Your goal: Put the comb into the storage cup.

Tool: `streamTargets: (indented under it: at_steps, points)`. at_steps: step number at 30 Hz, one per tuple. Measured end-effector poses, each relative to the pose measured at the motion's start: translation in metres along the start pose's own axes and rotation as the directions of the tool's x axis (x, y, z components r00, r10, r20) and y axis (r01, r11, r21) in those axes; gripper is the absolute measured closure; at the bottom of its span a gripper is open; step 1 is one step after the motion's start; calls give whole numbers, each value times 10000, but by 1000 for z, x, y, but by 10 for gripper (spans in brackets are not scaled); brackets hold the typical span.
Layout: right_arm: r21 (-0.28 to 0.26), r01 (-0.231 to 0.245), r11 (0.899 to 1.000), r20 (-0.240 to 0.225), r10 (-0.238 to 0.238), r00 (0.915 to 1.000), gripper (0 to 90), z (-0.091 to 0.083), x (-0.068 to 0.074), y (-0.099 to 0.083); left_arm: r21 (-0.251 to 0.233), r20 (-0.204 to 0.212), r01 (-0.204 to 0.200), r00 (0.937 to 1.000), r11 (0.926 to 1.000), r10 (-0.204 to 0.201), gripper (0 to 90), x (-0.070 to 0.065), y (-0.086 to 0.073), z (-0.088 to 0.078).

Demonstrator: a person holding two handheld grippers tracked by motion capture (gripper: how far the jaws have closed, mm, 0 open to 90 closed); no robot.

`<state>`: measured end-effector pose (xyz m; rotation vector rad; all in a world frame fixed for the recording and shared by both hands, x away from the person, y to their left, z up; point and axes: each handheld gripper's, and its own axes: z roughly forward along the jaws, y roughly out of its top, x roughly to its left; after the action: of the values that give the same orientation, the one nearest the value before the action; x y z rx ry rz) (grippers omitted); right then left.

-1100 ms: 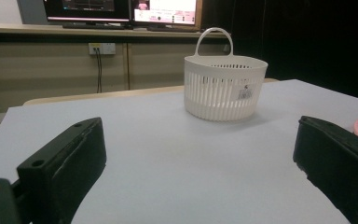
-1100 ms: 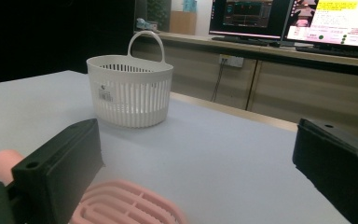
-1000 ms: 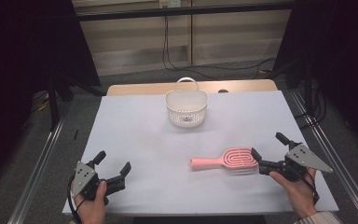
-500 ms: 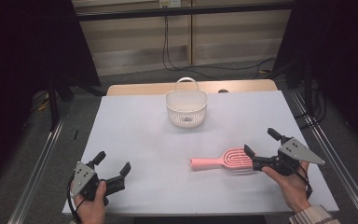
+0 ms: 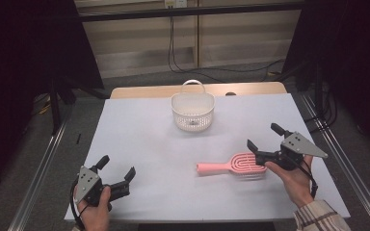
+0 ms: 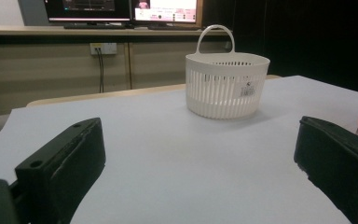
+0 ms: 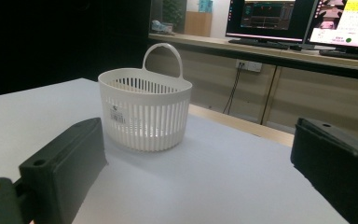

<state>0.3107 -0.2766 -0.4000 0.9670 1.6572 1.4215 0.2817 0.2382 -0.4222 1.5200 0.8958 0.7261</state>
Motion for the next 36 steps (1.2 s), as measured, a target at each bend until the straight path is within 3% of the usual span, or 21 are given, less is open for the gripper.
streamTargets:
  at_steps: [11,20,21,27,36]
  points:
    - [-99,-19,9999,-49,19,10000,54,9,-3,8,50,24,41,10000,10000,-41,20,2,0,1]
    - [-194,138,9997,-338,-144,9993,89,28,1,21,93,53,103,9999,9999,-103,20,2,-1,1]
    - [-349,324,9989,-370,-337,9987,104,34,3,25,73,56,112,9999,9999,-113,20,2,-1,1]
    - [-328,411,9986,-714,-434,9965,147,46,9,25,104,103,137,9999,9999,-138,20,2,-1,1]
    - [-47,189,9998,-638,-191,9978,280,49,6,20,91,149,153,9998,9998,-154,20,2,-1,1]
